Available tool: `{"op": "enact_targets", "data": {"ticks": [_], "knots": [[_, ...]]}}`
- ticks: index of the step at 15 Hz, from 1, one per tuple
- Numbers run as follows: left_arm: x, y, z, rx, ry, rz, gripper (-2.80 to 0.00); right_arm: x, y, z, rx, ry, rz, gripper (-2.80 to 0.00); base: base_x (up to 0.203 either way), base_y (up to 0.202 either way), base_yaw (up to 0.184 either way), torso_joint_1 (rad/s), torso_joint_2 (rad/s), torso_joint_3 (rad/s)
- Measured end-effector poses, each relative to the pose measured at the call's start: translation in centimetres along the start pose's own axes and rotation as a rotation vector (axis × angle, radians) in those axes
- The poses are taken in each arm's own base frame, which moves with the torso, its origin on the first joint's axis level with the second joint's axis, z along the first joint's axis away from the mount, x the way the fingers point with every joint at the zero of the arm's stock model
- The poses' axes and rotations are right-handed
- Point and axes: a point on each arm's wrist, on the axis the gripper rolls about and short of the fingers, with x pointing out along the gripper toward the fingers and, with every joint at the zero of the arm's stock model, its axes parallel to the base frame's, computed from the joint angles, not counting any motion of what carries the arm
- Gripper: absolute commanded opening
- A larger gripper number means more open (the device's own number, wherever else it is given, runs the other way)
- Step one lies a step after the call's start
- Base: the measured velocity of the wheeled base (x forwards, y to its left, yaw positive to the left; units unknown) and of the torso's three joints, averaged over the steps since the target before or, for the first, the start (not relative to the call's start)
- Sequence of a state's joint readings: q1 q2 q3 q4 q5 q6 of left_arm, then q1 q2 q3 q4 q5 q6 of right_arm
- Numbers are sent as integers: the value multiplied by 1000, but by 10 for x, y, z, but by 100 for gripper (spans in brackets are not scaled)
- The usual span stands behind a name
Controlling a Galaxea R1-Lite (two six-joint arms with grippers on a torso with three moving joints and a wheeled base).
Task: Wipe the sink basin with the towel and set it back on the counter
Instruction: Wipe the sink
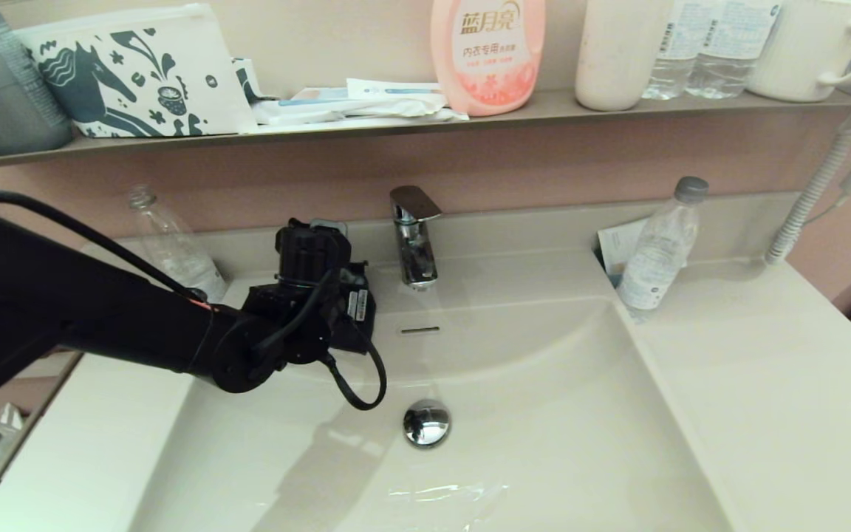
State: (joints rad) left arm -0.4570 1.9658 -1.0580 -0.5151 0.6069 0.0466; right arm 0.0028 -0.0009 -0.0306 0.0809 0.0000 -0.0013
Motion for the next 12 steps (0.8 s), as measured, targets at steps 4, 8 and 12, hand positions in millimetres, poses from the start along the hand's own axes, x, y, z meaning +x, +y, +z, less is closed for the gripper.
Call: {"op": "enact_targets", "data": {"ticks": [4, 8, 12], "knots": [[-10, 20, 2, -7, 3, 35, -280, 0, 0, 0, 0, 0, 0, -280, 0, 0, 0, 0, 0, 0], [-25, 49, 2, -15, 23, 74, -280, 0, 0, 0, 0, 0, 0, -280, 0, 0, 0, 0, 0, 0], [-54, 80, -6, -13, 63, 109, -280, 0, 0, 0, 0, 0, 0, -280, 0, 0, 0, 0, 0, 0]]}}
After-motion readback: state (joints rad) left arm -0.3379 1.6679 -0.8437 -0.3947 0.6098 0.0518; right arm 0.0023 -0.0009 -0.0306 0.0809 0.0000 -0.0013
